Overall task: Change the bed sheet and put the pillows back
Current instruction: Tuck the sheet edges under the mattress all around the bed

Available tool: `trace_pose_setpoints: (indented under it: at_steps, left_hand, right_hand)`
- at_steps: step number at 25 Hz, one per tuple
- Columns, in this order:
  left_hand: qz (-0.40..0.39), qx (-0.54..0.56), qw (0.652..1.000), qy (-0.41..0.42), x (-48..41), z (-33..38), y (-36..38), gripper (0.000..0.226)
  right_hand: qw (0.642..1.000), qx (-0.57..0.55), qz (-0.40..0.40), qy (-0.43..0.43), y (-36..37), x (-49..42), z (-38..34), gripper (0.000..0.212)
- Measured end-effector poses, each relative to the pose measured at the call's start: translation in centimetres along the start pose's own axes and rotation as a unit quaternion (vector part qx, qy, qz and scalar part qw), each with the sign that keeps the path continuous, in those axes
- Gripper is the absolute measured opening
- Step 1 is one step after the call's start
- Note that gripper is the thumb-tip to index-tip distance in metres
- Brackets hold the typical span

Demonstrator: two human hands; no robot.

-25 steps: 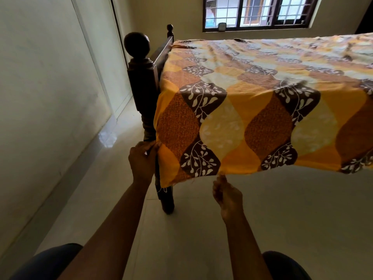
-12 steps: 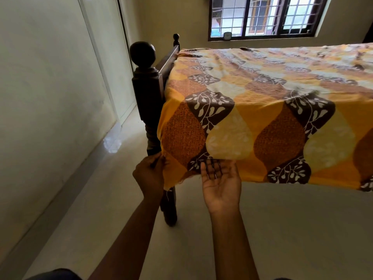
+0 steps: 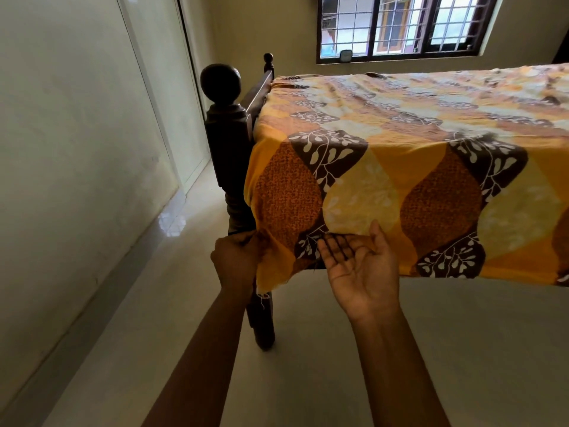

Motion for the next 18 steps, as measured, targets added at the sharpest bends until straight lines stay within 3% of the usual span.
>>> trace_pose_setpoints:
  at_steps: [1, 2, 4, 6, 8, 9, 11, 14, 15, 18]
  left_hand:
    - [-0.048, 0.102, 0.99, -0.082, 0.0, -0.6, 0.7, 0.025]
    - [-0.093, 0.215, 0.959, -0.158, 0.2, -0.9, 1.6, 0.028]
    - [-0.147, 0.406, 0.865, -0.257, 1.0, -0.5, 3.3, 0.038]
    - [-0.18, 0.513, 0.792, -0.278, 1.7, 0.6, 4.4, 0.051]
    - [-0.2, 0.542, 0.769, -0.274, 1.9, 0.7, 5.0, 0.053]
    - [-0.204, 0.537, 0.772, -0.273, 2.0, 0.5, 5.2, 0.051]
    - [-0.188, 0.486, 0.81, -0.27, 1.7, -0.1, 5.0, 0.04]
    - [-0.074, 0.259, 0.945, -0.186, 0.8, -1.4, 2.0, 0.027]
    - [-0.036, 0.174, 0.971, -0.158, 0.8, -1.8, 0.9, 0.027]
    - [-0.065, 0.084, 0.97, -0.217, 1.5, -3.6, 0.3, 0.026]
  right_hand:
    - [1.0, 0.003, -0.002, 0.003, 0.1, 0.0, -0.1, 0.06]
    - [1.0, 0.004, -0.005, 0.006, 0.2, 0.0, -0.2, 0.061]
    - [1.0, 0.001, -0.013, 0.012, 0.4, 0.1, -0.3, 0.063]
    - [1.0, -0.004, -0.022, 0.014, 0.4, 0.2, -0.4, 0.065]
    - [1.0, -0.009, -0.026, 0.012, 0.3, 0.2, -0.5, 0.068]
    - [1.0, -0.01, -0.025, 0.012, 0.2, 0.3, -0.5, 0.069]
    - [0.999, -0.014, -0.025, 0.013, 0.1, 0.3, -0.5, 0.07]
    - [1.0, -0.008, -0.027, 0.014, 0.1, 0.3, -0.6, 0.071]
    - [1.0, -0.006, -0.027, 0.014, 0.1, 0.3, -0.6, 0.071]
    - [1.0, -0.002, -0.025, 0.013, 0.1, 0.3, -0.6, 0.071]
Point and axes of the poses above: each hand's wrist, its own x-axis away from the middle knuckle, its own y-axis out of the palm, z = x × y, the point moved 8 cm from there along -x, towards the middle knuckle, and after that the axes turned 3 degrees about -y, right-handed, at the moved point
